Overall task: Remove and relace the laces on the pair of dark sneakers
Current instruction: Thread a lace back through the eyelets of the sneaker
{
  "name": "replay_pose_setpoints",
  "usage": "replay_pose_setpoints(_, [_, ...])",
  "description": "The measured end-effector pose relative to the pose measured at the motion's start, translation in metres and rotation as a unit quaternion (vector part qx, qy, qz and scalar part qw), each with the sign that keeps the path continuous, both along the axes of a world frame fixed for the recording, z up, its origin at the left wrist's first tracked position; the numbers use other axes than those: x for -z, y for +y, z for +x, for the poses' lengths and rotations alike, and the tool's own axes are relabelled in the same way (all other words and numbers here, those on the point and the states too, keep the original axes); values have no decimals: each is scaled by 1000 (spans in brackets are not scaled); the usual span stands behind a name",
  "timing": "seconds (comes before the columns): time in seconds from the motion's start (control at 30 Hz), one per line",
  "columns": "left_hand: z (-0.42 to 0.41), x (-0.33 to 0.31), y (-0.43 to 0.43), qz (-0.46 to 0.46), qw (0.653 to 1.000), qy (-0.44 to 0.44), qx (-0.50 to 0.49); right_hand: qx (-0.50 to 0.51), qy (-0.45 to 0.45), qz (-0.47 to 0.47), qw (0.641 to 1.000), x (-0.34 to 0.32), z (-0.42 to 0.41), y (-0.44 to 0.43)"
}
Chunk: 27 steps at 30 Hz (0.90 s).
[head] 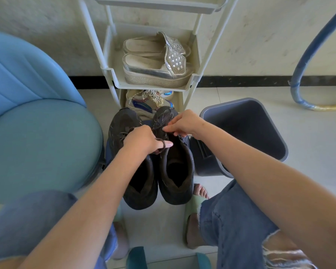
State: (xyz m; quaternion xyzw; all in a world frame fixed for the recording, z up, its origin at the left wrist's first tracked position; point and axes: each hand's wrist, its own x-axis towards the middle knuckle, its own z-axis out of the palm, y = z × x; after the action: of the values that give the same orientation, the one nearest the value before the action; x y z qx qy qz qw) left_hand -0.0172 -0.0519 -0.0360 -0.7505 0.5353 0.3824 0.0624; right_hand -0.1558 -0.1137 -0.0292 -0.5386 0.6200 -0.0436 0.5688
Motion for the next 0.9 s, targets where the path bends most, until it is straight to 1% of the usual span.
replay_pose_setpoints(0.1, [-1,4,2,0,1000,4,-6,9,7,13,1000,0,2,0])
replay_pose_setpoints(0.2, [-5,7,2,-7,1000,-9,-9,10,0,22,1000,-1,0,-1])
replay_pose_setpoints(0.33, [-8,11,3,-19,999,12,-45,11,-7,17,1000,-1,2,-2])
replay_pose_setpoints(0.47, [-11,9,13,-55,995,26,-79,-16,32,-4,999,6,7,-1])
replay_pose_setpoints(0.53, [-10,8,16,-64,993,47,-89,-24,52,-14,998,9,9,0])
replay_pose_setpoints(0.67, [-8,10,24,-100,986,81,-104,-30,60,-11,998,11,11,0])
replay_pose_setpoints(0.8, [-8,13,31,-145,979,97,-109,-19,66,-5,998,13,13,-2])
replay_pose_setpoints(0.9, [-7,15,33,-160,973,111,-120,-18,60,2,998,12,14,-1])
